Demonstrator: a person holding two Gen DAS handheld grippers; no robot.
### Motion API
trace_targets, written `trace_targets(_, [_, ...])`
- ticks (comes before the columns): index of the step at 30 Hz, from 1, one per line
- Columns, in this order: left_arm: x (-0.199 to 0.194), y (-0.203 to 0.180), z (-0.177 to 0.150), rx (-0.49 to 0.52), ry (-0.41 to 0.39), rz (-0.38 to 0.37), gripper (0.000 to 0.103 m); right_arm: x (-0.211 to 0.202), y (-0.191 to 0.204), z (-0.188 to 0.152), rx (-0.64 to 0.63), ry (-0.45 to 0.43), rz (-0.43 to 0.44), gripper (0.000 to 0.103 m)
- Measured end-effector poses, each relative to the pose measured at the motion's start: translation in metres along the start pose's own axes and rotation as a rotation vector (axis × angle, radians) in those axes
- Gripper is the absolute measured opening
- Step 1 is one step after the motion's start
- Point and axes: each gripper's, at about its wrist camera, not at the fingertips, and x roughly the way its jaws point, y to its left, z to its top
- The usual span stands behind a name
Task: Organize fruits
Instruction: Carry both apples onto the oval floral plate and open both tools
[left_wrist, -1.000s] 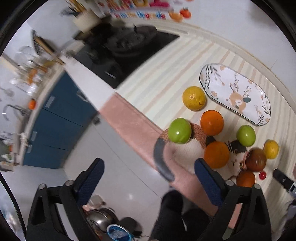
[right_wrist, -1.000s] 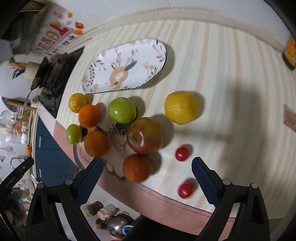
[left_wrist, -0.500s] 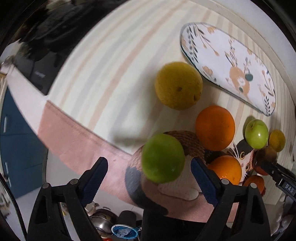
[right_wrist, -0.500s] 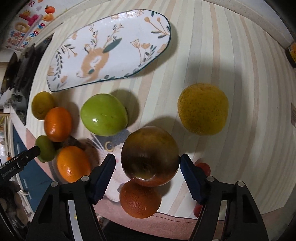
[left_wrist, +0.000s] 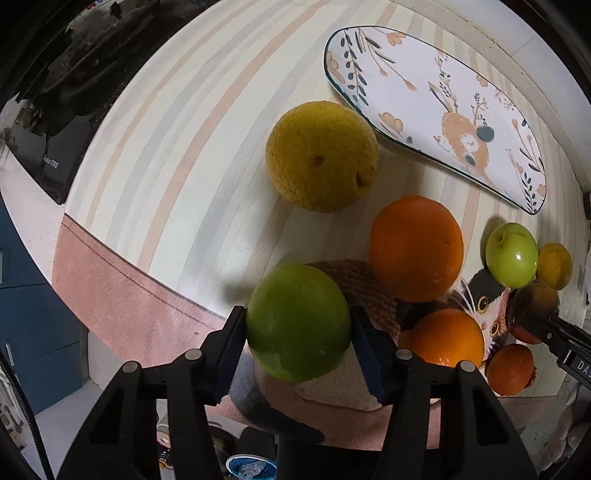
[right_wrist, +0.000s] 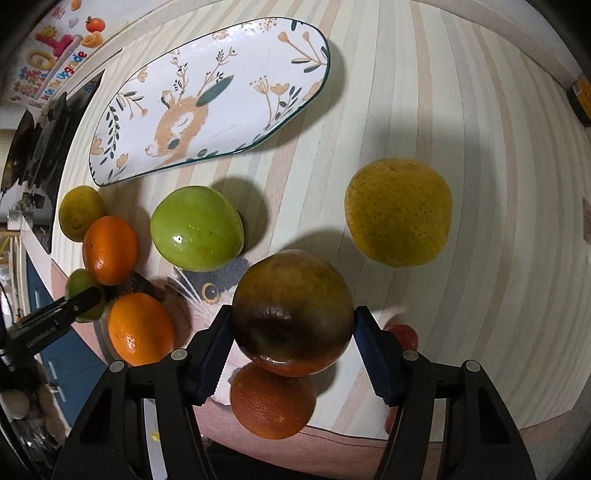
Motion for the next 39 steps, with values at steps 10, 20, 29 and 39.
trace_targets(10, [-0.092, -0.02, 0.008, 0.034, -0.105, -0.146, 0.053, -0.065, -0.009, 0.01, 0.045, -0.112, 0.168, 0.067])
trace_targets(20, [-0.072, -0.085, 0.142, 0.112, -0.059, -0.232, 0.053, -0.056, 0.009, 0.109, 0.0, -0.225, 0.202, 0.067])
trace_targets(29, [-0.005, -0.104, 0.207, 0.073, 0.101, -0.3, 0.054, 0.001, 0.021, 0.174, -0.044, -0.159, 0.184, 0.067])
trace_targets(39, [0.012, -0.101, 0.215, 0.038, 0.173, -0.33, 0.054, 0.006, 0.037, 0.199, -0.071, -0.124, 0.152, 0.069])
